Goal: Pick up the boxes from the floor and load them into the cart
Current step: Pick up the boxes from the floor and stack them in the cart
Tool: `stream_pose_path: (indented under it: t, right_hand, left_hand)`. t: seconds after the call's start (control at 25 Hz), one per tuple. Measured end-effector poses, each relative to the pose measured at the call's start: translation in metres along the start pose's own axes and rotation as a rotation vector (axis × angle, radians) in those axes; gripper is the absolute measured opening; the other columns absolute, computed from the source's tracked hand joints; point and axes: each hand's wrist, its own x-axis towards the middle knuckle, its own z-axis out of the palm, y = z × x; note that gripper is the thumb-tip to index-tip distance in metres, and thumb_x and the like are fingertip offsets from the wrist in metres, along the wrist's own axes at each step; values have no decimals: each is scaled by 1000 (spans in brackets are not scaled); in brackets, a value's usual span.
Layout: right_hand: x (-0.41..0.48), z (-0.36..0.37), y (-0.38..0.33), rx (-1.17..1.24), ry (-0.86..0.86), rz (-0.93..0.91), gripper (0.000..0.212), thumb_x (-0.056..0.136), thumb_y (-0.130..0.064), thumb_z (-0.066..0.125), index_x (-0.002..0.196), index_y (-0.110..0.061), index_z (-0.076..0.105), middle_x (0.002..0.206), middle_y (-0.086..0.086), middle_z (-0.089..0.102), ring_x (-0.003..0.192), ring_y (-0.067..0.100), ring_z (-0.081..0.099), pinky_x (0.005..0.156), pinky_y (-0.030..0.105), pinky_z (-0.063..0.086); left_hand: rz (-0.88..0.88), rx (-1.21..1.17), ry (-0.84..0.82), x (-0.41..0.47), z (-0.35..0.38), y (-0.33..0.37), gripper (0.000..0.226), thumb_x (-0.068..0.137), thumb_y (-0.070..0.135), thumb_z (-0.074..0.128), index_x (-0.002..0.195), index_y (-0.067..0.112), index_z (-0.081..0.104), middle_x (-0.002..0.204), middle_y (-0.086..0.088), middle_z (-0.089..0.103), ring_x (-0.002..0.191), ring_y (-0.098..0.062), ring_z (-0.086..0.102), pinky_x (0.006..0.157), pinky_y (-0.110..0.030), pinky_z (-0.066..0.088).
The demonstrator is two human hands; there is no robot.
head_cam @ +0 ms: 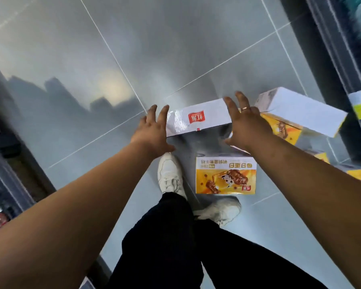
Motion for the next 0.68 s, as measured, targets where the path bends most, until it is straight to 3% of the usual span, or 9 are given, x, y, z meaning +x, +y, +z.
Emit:
stream_pose_path:
  t: [0.2,0.32,0.44,0.68]
  right_hand:
    - [76,79,6,-78,-14,-40,118,71,-24,82,152,-33,-4,161,2,-10,133,41,32,88,45,50]
    - [106,94,10,-20,15,-35,110,72,-17,80,152,-27,6,158,10,7,124,40,43,88,43,50]
    - [109,95,11,61,52,-64,102,68,-18,83,148,-20,20,147,15,23,111,39,52,87,39,50]
    - [44,32,10,108,96,-53,97,67,-23,84,144,-19,25,141,17,28,105,40,57,85,41,51]
  left_hand:
    - [20,89,-69,73,68,-14,126,70,43,82,151,29,-13,161,-7,-10,135,-46,32,105,-52,37]
    - [34,120,37,105,82,-13,114,71,35,80,151,24,-1,149,-14,21,122,-43,44,93,-52,46]
    - [81,137,164,113,77,-17,90,67,25,78,138,17,24,127,-14,39,105,-43,52,80,-51,51]
    - [145,173,177,55,5,2,86,65,19,78,136,16,29,125,-15,40,98,-45,55,77,-47,48]
